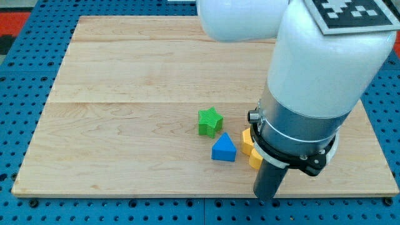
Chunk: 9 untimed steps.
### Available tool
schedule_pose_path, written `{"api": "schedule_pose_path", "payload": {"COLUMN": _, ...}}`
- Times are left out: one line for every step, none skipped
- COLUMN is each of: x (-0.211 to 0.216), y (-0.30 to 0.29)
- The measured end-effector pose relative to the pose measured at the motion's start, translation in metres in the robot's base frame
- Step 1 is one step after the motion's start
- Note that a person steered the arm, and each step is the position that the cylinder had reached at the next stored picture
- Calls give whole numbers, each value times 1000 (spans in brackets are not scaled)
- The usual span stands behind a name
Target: Push the yellow heart away from the yellow hexagon
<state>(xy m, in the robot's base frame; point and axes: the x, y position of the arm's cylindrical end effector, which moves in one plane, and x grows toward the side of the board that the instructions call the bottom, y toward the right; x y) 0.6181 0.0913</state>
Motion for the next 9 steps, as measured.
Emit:
{"api": "schedule_pose_path", "payload": {"x": -1, "y": 13}}
{"api": "schedule_pose_path", "payload": {"x": -20, "y": 13}}
{"api": "schedule_pose_path", "payload": {"x": -35, "y": 7}}
{"api": "schedule_pose_path", "payload": {"x": -49, "y": -1}}
{"api": "schedule_pose_path", "payload": {"x": -82, "y": -16}}
{"api": "schedule_pose_path", "payload": {"x": -92, "y": -17}}
{"api": "schedule_pose_path", "payload": {"x": -130, "y": -19}}
{"api": "schedule_pose_path", "payload": {"x": -165, "y": -19}}
{"api": "schedule_pose_path", "payload": {"x": -204, "y": -19}}
